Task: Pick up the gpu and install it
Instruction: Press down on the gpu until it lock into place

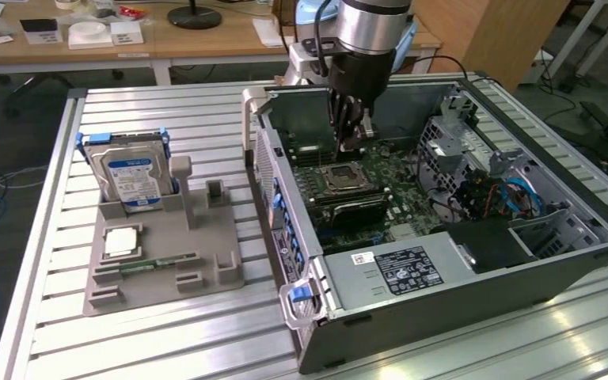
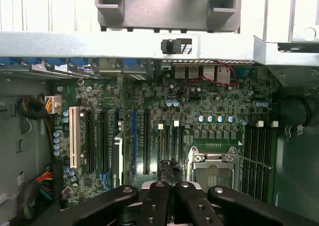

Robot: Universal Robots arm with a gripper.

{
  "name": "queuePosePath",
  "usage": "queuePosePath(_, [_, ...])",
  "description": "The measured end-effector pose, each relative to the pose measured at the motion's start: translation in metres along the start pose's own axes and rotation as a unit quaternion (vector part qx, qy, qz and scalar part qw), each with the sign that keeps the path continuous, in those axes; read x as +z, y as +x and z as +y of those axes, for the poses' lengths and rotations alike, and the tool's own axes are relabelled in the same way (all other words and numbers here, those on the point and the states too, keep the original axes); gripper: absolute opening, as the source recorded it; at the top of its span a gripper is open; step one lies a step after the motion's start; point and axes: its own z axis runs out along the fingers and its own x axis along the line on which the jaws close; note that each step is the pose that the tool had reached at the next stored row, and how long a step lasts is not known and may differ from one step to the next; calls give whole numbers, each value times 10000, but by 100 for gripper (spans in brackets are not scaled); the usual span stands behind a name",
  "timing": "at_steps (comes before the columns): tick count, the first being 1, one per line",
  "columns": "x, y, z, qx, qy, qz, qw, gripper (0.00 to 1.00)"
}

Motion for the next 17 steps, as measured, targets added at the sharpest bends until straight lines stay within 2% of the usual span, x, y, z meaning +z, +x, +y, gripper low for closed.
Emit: queuePosePath(17, [0, 7, 0, 0, 0, 1, 10000, 11])
